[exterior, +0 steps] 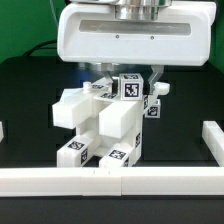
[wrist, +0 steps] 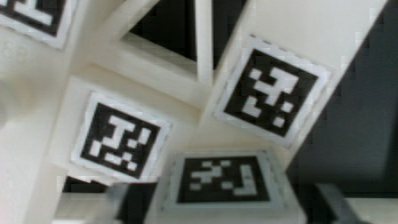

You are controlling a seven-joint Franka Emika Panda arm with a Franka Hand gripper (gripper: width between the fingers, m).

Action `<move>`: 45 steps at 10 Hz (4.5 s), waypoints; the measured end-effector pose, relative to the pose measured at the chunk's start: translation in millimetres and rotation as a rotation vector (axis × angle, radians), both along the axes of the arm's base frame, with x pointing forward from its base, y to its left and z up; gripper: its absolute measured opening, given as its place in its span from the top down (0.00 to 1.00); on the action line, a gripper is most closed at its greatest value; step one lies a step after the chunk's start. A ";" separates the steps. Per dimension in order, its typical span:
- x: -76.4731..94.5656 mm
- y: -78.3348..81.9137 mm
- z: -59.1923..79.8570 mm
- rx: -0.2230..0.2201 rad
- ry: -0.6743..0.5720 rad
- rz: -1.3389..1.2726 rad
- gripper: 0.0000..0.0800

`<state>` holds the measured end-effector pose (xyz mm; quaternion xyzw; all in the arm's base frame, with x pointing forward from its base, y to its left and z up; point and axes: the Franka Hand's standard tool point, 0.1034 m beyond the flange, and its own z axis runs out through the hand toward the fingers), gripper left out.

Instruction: Assemble chair

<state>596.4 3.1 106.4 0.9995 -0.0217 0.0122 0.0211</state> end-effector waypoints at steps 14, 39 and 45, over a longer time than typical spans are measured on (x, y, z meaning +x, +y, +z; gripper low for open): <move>0.7 0.6 -1.0 0.067 -0.025 -0.914 0.66; -0.2 5.2 0.4 0.085 0.006 -0.877 0.19; -1.0 7.0 -0.3 0.053 0.011 -0.407 0.19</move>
Offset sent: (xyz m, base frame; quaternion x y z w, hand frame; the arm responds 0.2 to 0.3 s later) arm 0.0000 0.0000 0.0000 0.0000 0.0000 0.1296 0.9916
